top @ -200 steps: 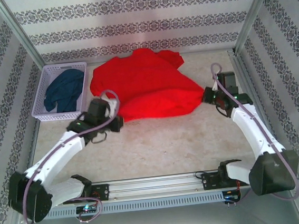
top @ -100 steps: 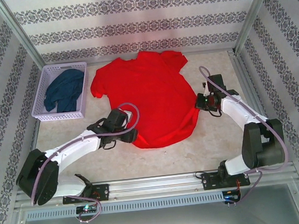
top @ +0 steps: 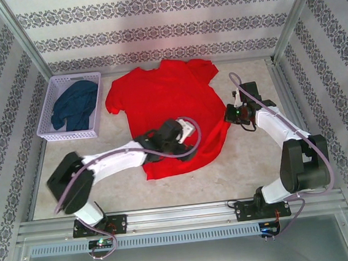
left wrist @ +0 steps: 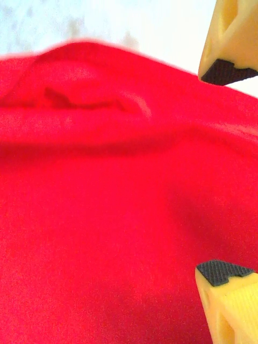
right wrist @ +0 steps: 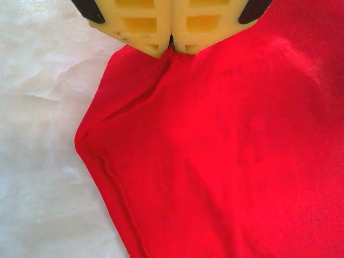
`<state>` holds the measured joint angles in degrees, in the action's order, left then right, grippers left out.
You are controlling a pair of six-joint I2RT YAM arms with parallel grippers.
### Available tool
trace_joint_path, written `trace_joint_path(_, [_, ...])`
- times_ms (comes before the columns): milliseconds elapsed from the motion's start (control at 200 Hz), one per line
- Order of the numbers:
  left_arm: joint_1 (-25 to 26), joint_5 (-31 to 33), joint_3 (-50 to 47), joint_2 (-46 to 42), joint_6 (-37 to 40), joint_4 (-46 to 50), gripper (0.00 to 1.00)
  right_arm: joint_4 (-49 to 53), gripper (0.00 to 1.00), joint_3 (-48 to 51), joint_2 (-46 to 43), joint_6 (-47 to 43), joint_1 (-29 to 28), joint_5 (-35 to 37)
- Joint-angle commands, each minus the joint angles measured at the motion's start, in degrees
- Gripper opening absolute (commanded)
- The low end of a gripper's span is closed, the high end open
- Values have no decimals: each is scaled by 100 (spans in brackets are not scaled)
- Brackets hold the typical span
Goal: Fold the inside-out t-shirt
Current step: Flatten out the T-shirt at the center of the table, then turn the T-shirt inside out at the center of the table.
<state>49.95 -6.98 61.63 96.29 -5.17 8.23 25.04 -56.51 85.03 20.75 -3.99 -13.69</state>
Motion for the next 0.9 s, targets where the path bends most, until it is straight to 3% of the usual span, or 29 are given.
trace_joint_path(0, [131, -975, 397, 663, 395, -69, 84, 62, 0, -162, 7, -115, -5, -124])
trace_joint_path(85, [137, -951, 700, 1032, 498, 42, 80, 89, 0, -181, -15, -132, -5, -111])
trace_joint_path(175, [131, -841, 917, 1337, 592, 206, 66, 124, 0, -193, -81, -141, 3, -96])
trace_joint_path(300, [79, -570, 1044, 1566, 634, 315, 40, 149, 0, -163, -184, -142, 12, -73])
trace_joint_path(460, [-85, -721, 1070, 1492, 480, 285, 0, 166, 0, 39, -409, -86, 22, 61])
trace_joint_path(610, [-365, -1071, 924, 961, -107, 84, 0, 181, 14, 428, -811, 159, 70, 523])
trace_joint_path(715, [-686, -1656, 939, 818, -670, 153, 0, 326, 33, 630, -1215, 232, 38, 900])
trace_joint_path(784, [-837, -1883, 930, 748, -910, 204, 0, 278, 43, 876, -1626, 208, -224, 967])
trace_joint_path(894, [-1001, -2157, 1019, 713, -1196, 336, 0, -221, 53, 1436, -2331, 129, -1121, 738])
